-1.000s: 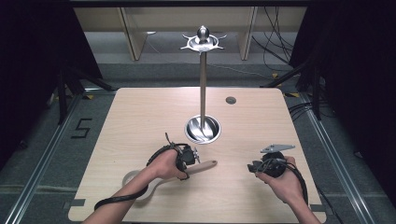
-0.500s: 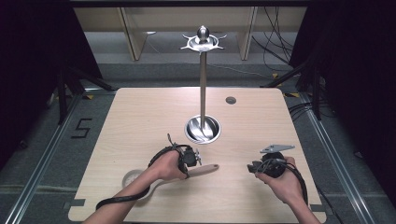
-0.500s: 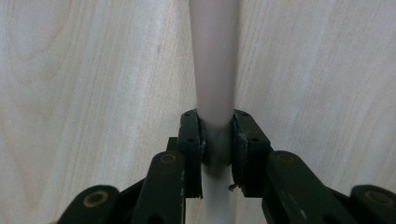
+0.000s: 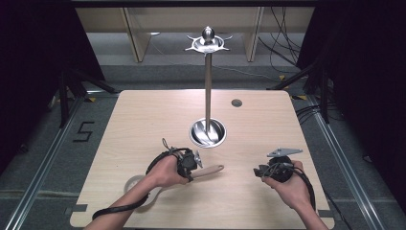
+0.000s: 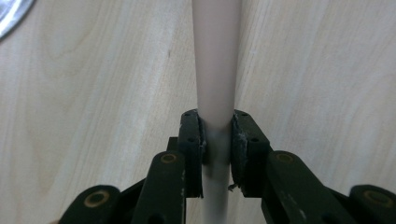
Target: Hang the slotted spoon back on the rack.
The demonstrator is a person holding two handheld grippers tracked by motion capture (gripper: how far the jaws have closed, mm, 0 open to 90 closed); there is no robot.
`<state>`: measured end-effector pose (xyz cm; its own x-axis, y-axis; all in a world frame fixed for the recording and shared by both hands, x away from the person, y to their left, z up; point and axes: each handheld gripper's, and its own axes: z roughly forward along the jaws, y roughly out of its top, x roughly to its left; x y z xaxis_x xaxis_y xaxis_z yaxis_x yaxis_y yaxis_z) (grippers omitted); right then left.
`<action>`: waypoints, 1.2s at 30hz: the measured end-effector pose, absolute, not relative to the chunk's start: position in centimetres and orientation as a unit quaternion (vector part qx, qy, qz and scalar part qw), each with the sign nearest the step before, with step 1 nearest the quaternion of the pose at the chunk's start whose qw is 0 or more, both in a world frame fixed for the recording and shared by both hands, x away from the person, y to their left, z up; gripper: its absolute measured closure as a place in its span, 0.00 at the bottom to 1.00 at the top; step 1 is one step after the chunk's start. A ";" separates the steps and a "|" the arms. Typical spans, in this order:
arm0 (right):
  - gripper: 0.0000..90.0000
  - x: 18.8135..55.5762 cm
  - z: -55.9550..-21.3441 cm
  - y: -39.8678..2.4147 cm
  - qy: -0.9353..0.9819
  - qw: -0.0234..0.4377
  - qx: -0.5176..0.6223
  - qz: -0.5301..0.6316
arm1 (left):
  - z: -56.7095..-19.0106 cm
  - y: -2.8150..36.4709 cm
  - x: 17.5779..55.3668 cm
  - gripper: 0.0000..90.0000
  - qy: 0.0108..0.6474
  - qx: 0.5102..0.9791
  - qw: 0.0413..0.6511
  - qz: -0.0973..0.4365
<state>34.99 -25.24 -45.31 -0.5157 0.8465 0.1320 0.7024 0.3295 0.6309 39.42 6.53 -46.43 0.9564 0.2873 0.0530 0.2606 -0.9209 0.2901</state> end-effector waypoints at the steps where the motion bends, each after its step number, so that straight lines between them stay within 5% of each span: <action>1: 0.76 34.9 -45.2 -25.2 0.805 0.106 0.485 0.324 | -46.0 6.9 39.3 0.83 0.144 0.977 0.151 0.053; 36: 0.69 35.1 -45.2 -25.0 0.802 0.116 0.469 0.351 | -40.6 16.2 36.1 0.83 0.264 0.884 0.356 0.147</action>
<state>35.14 -24.98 -45.22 -0.5329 0.8340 0.1432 0.6707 0.3131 0.6724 36.12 16.23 -40.63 0.8168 0.5724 0.0719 0.3629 -0.6067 0.7073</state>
